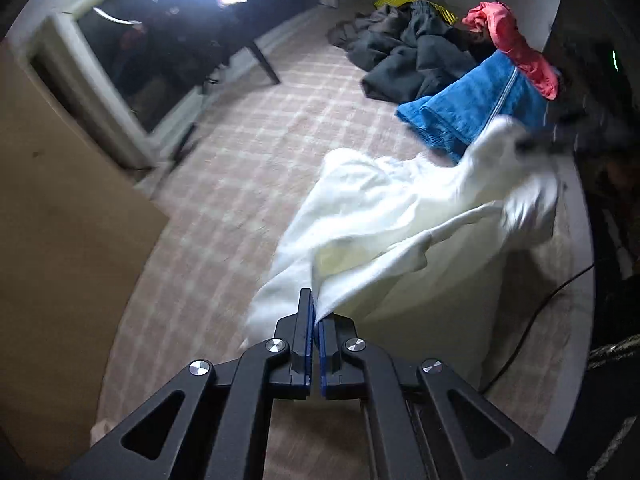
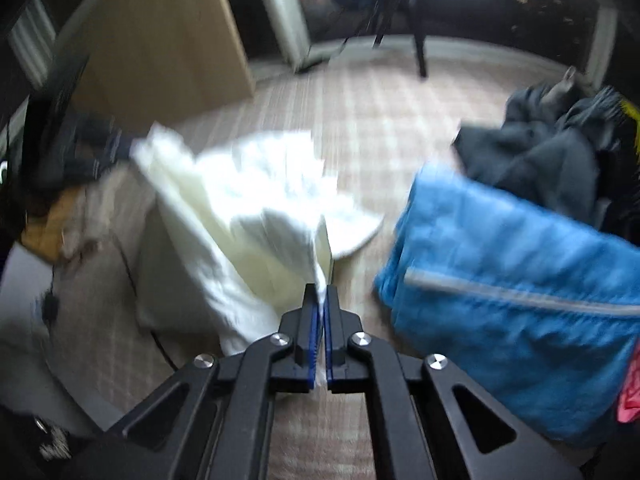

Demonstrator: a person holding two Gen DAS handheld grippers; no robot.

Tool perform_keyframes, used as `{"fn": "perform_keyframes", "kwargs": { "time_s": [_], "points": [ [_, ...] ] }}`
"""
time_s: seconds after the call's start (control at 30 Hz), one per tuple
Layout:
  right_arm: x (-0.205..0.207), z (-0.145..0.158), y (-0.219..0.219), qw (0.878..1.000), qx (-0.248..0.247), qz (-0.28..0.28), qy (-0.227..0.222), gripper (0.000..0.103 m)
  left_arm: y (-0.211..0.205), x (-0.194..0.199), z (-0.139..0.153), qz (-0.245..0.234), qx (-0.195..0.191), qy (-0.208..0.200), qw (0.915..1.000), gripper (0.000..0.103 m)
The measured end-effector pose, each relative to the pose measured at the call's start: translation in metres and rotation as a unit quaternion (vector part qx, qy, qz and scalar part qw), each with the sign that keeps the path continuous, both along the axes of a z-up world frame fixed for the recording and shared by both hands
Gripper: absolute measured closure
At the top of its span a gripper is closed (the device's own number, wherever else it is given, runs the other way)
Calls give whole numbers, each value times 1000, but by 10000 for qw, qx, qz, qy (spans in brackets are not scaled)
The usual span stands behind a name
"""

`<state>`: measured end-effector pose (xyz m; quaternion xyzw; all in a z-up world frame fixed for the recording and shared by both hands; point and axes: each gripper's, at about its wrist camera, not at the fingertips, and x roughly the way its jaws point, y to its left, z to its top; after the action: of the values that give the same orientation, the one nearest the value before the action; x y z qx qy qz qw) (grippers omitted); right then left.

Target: Fold clothes

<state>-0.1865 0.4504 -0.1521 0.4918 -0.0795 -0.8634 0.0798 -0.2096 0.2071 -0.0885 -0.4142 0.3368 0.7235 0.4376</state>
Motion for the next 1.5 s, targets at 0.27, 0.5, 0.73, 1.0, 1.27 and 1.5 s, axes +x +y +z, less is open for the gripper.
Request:
{"fn": "perform_keyframes", "kwargs": {
  "time_s": [0.27,0.5,0.73,1.0,1.27,1.5],
  "points": [
    [43,-5,-25,9989,443,-11,-146,100,-50,43,-76,374,-194,-867,9953,91],
    [56,-24,-14,9942,692,10,-828,98,-70,31,-30,819,296,-740,9934,83],
    [-14,15,-52,9972,533,411,321,98,-30,-17,-10,1062,1415,-918,9799,65],
    [-33,-76,-74,9870,795,1147,-800,98,-42,2,-88,1490,923,-1830,9674,66],
    [-119,-8,-24,9980,91,615,131,29,-103,-68,-65,3058,1976,-2046,9086,43],
    [-184,-75,-6,9926,-742,640,-720,30,-85,-87,-102,3193,2179,-2828,8778,46]
  ]
}}
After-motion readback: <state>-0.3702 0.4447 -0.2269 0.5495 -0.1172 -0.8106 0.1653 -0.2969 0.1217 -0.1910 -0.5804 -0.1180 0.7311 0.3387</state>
